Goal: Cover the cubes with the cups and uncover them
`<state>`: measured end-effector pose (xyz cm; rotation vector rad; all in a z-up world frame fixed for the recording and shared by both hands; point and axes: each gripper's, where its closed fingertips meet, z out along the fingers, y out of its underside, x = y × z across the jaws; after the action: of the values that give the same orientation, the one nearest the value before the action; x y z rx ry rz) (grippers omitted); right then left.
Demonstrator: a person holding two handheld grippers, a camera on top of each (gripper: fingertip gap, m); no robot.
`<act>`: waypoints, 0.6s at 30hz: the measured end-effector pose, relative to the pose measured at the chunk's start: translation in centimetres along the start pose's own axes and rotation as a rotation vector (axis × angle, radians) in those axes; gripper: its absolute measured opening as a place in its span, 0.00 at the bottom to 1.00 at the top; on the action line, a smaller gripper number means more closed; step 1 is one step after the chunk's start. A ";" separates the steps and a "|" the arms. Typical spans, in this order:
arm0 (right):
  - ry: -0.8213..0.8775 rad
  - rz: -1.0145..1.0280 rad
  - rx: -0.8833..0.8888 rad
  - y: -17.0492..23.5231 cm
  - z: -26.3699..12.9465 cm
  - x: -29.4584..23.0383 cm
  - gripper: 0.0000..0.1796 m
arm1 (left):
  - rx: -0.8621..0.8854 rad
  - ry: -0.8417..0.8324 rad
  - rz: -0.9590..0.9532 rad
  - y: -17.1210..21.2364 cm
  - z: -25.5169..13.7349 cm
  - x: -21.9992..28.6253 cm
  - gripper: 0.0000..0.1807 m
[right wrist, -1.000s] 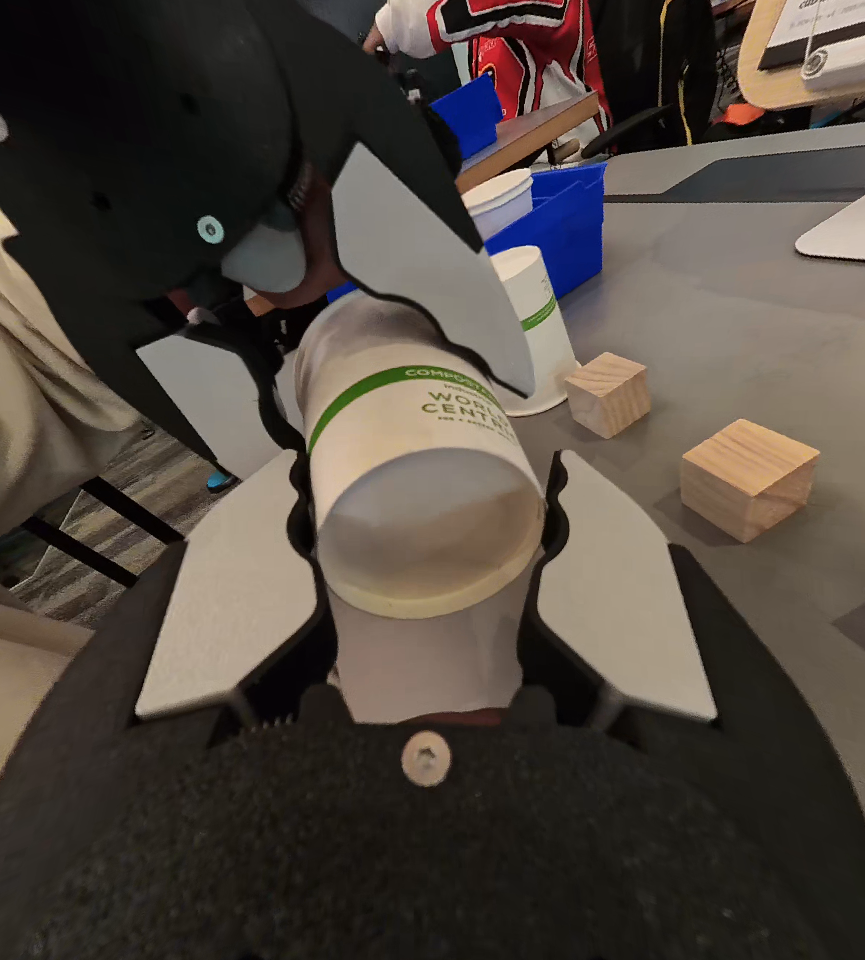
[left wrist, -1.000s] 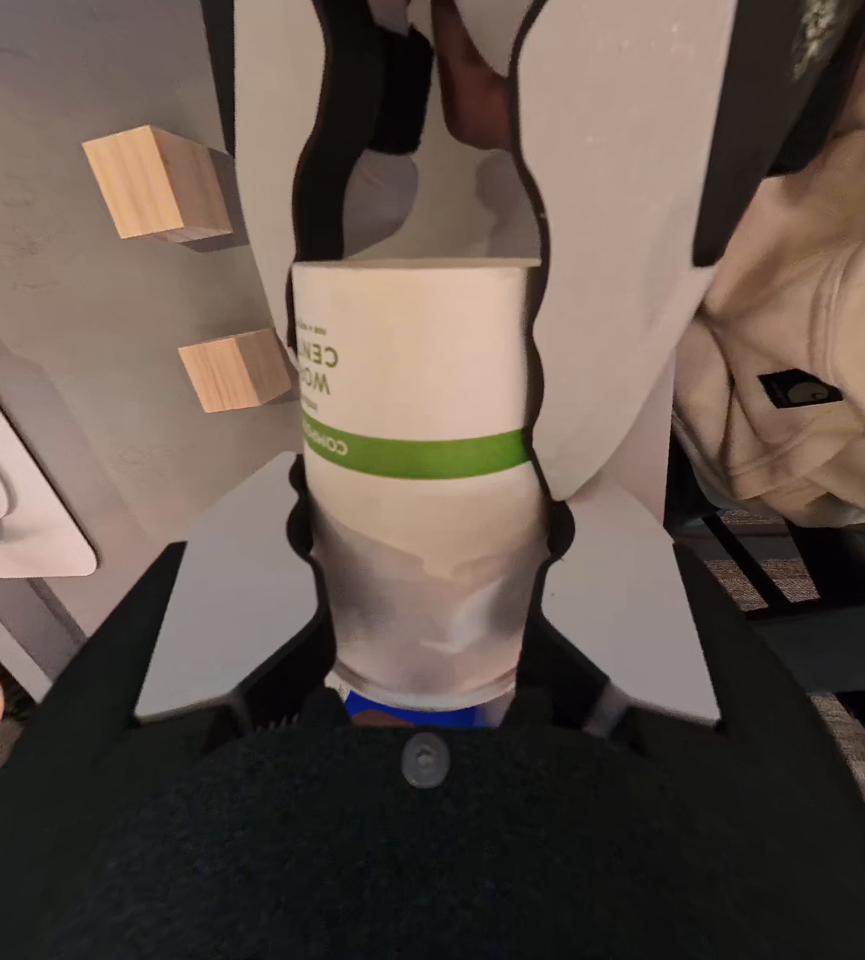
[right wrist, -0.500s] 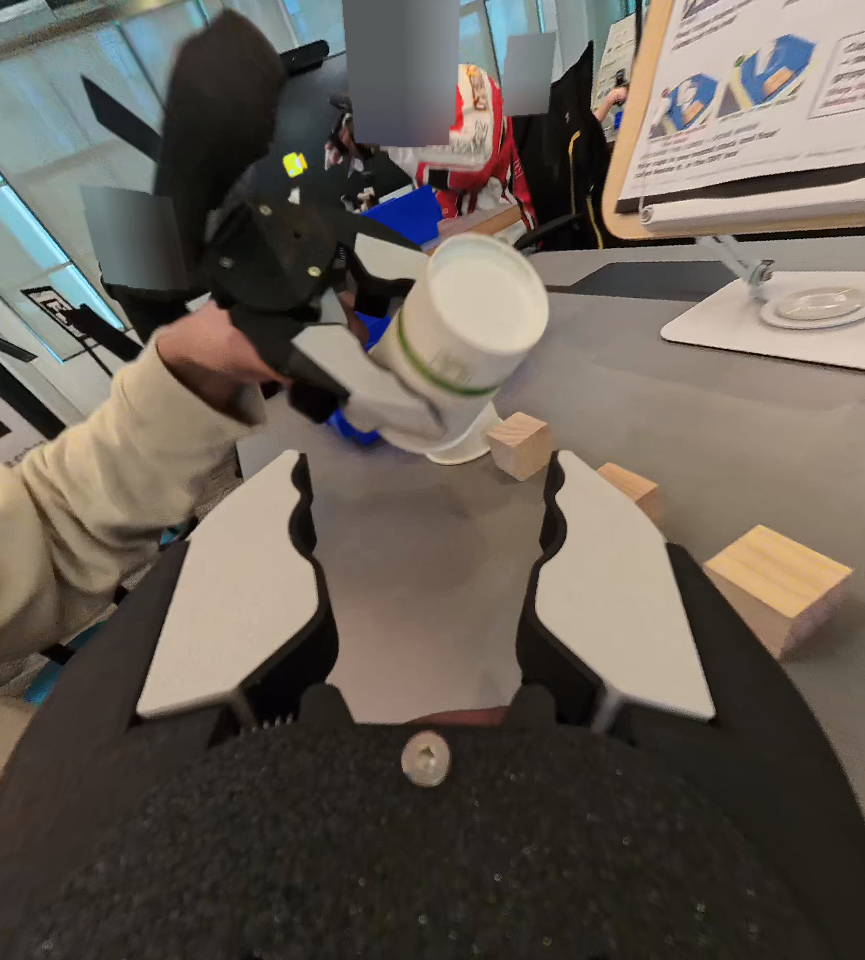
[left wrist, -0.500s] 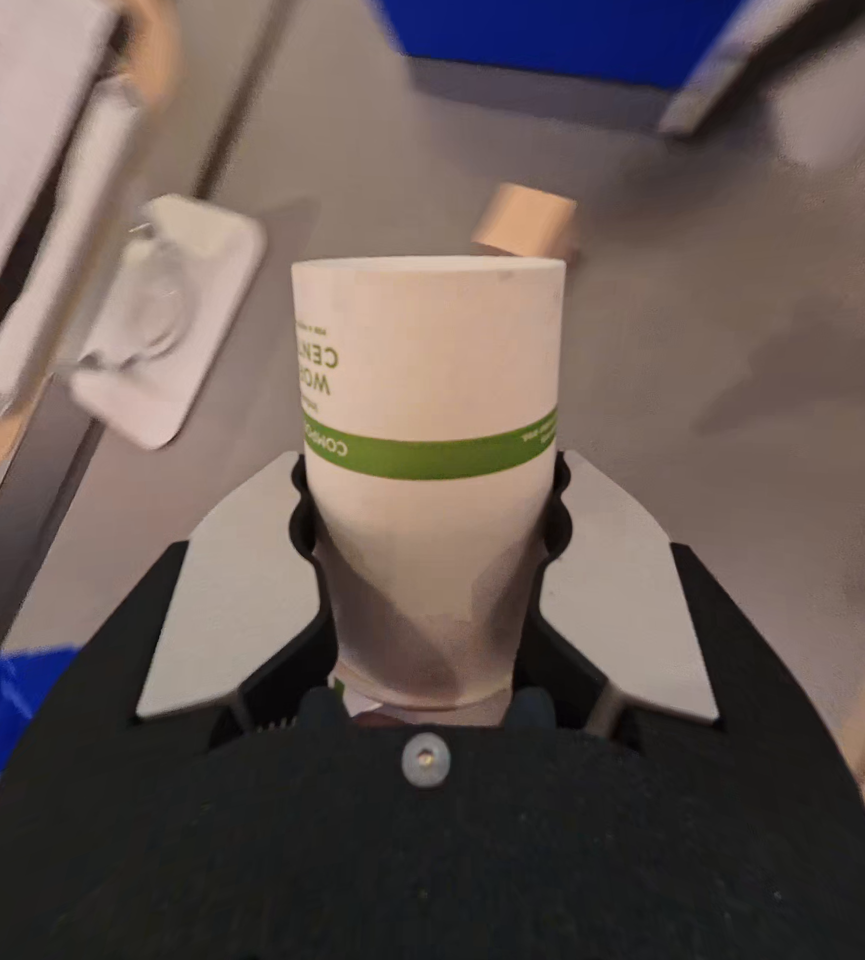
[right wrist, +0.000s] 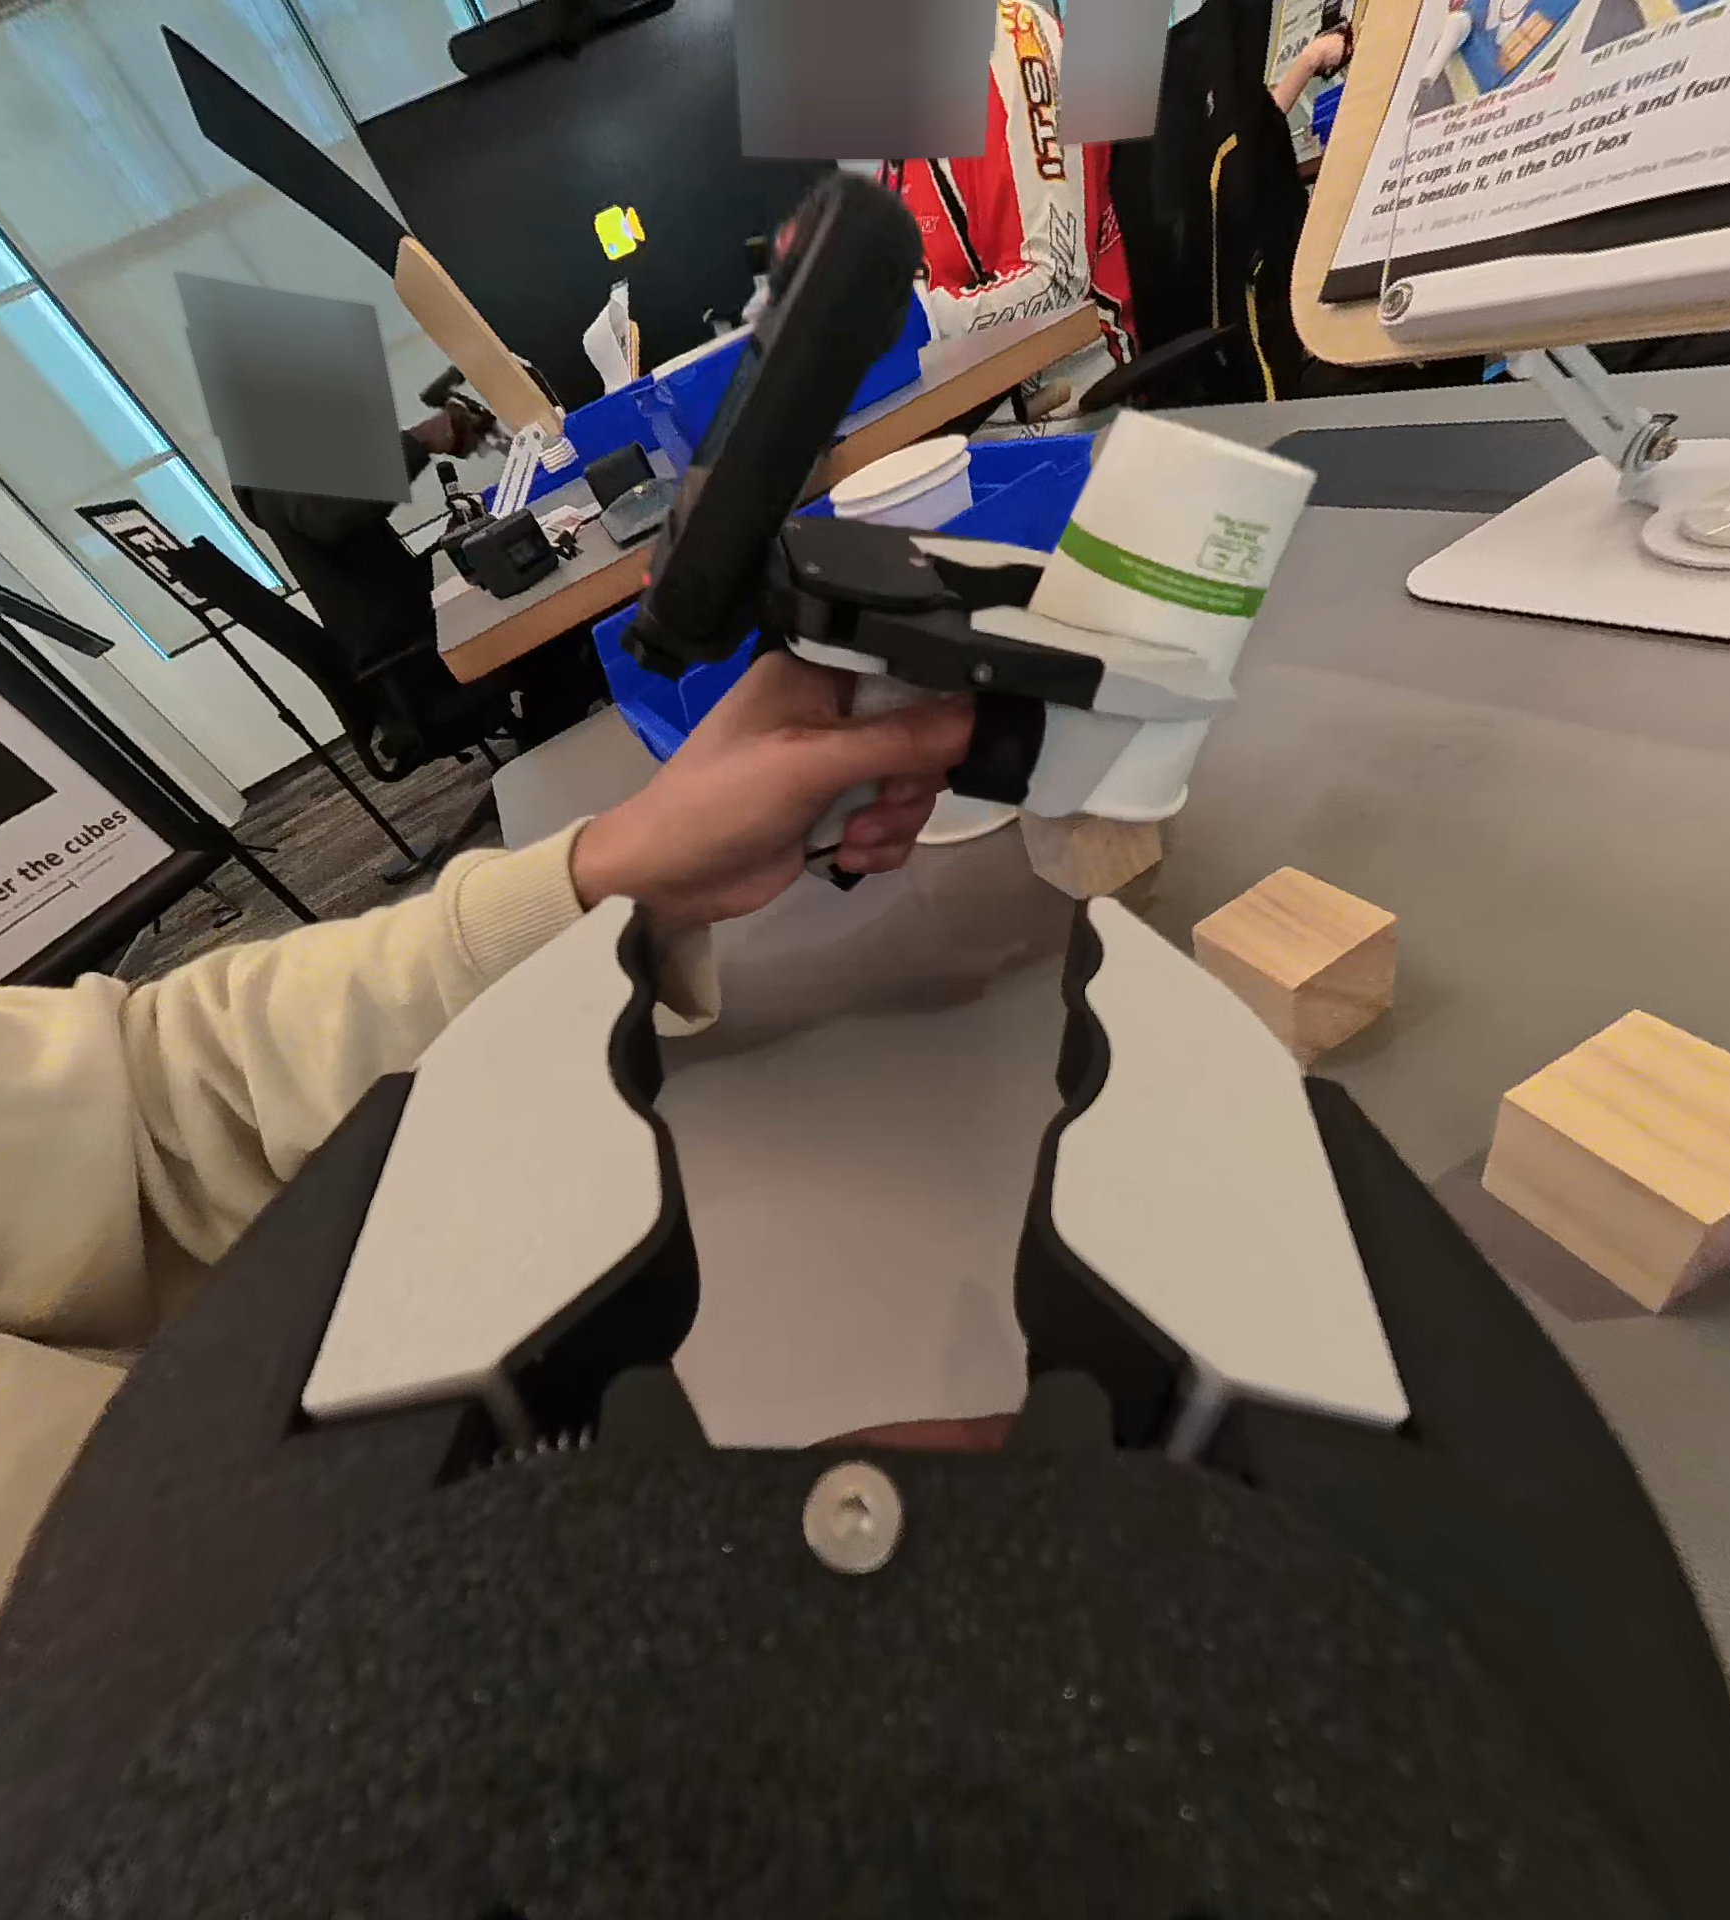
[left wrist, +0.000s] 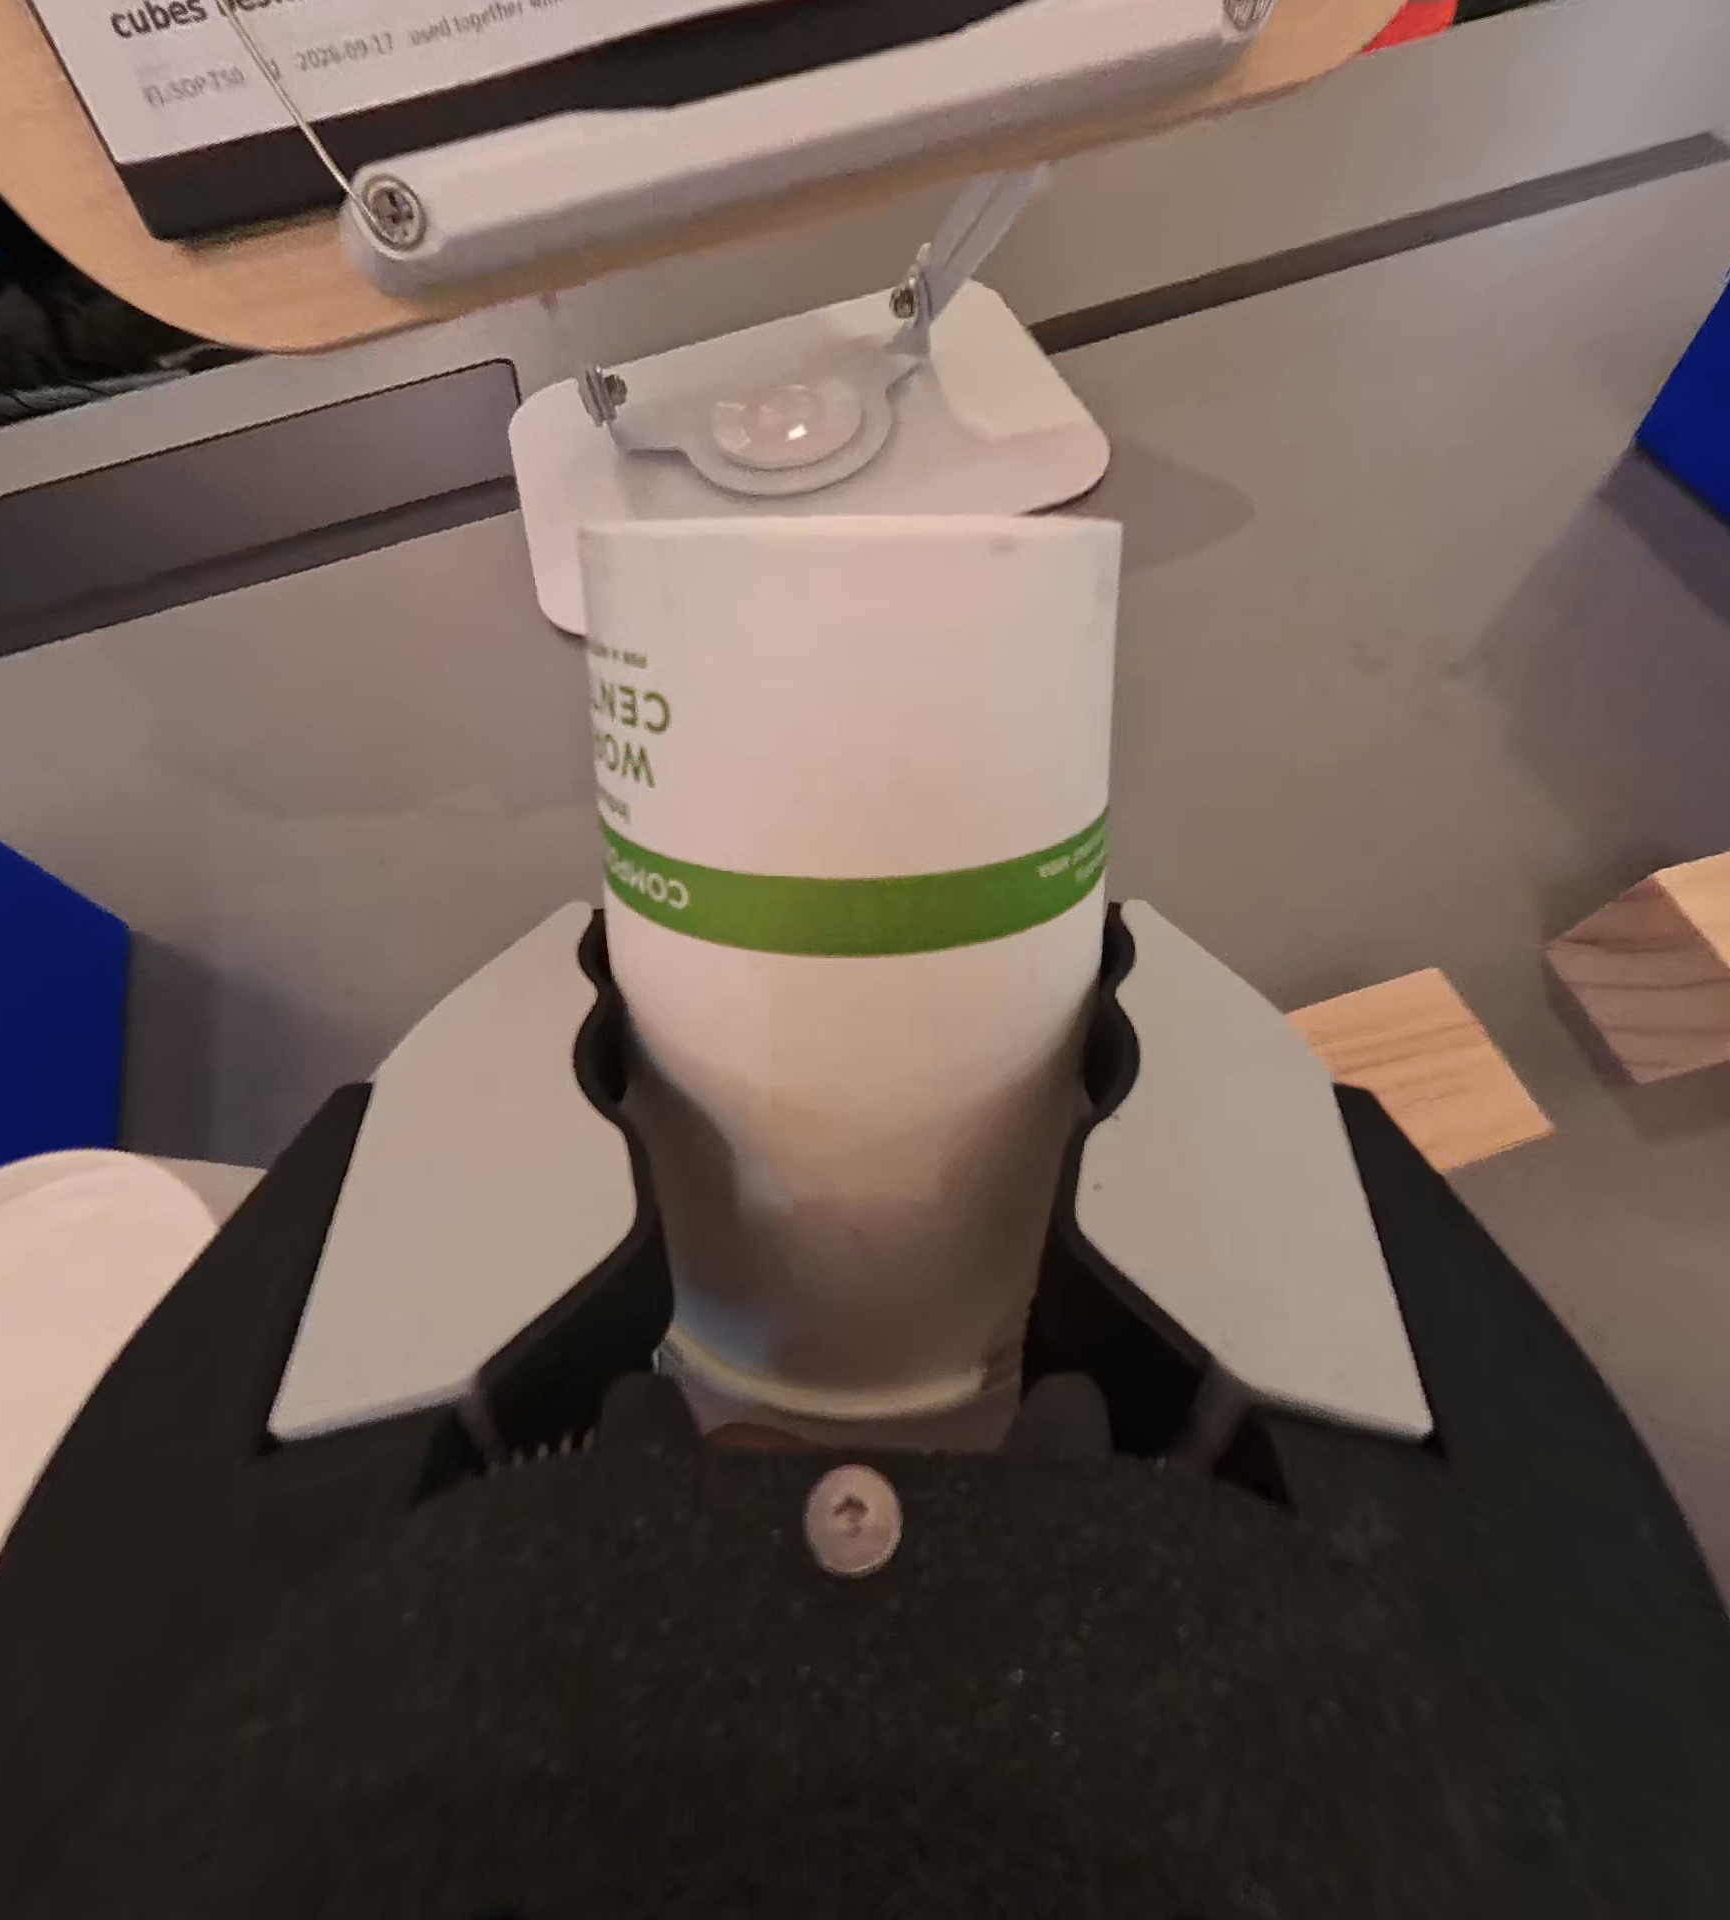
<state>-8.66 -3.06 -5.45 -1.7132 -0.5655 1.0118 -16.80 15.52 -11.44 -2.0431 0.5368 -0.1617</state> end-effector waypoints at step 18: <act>-0.017 -0.001 -0.017 0.2 0.0 -0.5 0.40 | -0.131 0.060 -0.031 6.9 -1.2 0.7 0.49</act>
<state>-8.98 -3.50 -5.48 -1.7207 -0.5870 1.0243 -18.73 11.31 -16.81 -2.1799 0.5665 -0.2119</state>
